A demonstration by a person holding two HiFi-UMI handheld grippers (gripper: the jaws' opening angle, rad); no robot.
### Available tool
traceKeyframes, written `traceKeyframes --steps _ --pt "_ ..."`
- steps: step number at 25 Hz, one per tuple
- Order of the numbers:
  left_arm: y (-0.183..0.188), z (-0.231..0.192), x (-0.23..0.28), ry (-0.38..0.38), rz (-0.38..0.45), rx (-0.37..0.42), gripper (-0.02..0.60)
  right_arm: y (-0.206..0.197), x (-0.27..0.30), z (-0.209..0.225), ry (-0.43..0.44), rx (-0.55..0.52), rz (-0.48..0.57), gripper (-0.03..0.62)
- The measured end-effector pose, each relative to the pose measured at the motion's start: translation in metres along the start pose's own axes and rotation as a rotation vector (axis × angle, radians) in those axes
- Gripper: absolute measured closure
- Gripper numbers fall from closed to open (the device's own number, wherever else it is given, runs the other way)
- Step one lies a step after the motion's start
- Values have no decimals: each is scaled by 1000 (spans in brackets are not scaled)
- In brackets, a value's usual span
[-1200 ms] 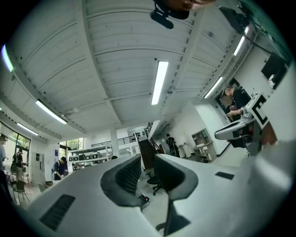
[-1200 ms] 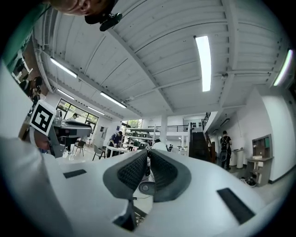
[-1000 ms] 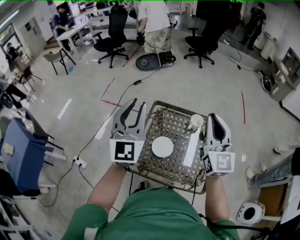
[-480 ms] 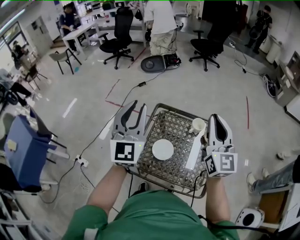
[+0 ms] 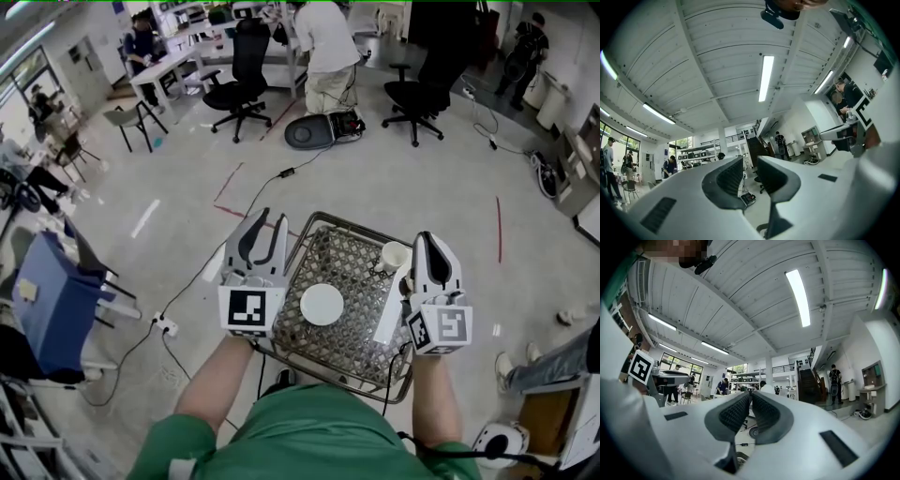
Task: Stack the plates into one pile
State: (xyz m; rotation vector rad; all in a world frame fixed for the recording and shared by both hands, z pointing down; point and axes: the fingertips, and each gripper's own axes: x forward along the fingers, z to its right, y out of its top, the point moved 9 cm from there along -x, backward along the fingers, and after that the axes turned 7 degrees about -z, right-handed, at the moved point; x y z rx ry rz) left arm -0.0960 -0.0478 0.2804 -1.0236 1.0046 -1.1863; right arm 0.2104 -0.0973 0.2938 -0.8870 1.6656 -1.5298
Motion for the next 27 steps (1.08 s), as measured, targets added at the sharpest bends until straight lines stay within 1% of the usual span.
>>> traceKeyframes --steps 8,16,23,27 --pt "-1 24 14 13 -22 1 477 -7 2 31 14 17 -2 554" --pt "-4 27 23 29 -44 8 477 -14 12 42 21 20 -8 554" --pt "-5 33 41 21 -61 25 477 -19 23 58 16 35 -16 554" --pt "-9 36 48 13 -65 21 477 -26 26 62 19 37 -20 554"
